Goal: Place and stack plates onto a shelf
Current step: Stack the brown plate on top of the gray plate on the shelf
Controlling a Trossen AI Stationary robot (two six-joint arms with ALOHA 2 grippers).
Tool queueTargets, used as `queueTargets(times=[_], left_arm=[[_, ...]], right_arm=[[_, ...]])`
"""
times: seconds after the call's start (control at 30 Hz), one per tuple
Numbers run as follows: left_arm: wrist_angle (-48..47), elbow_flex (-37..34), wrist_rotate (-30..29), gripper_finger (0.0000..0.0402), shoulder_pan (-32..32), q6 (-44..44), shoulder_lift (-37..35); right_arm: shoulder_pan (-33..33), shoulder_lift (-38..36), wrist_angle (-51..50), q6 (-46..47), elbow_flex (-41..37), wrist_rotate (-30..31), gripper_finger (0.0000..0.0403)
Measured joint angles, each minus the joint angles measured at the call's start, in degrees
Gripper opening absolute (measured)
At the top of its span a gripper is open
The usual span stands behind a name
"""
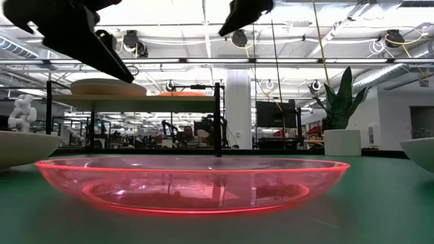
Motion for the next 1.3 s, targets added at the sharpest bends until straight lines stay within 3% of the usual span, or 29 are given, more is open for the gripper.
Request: queueTargets(times=[0.3,0.57,0.87,1.13,1.3], left_arm=[[-1.75,0.0,0.17,0.0285,-3.83,-5.46,0.0],[-3.05,0.0,3.55,0.0285,-8.16,-17.3,0.0],[-2.41,0.0,4.14,0.0285,-15.89,-31.21,0.92],[4.65,0.08,8.16,0.0285,-20.45,-31.94,6.69],[2.94,2.35,9.55,0.0285,-21.92,-33.86,10.35]], right_arm=[[10.22,-14.43,16.68,7.56,-25.21,4.87,0.0105],[16.54,-20.04,29.3,12.27,-40.66,4.93,0.0105],[20.51,-19.71,35.67,17.41,-48.62,4.86,0.0105],[22.17,-19.71,37.55,19.85,-50.33,4.82,0.0105],[22.15,-19.71,37.79,20.04,-50.52,4.72,0.0105]])
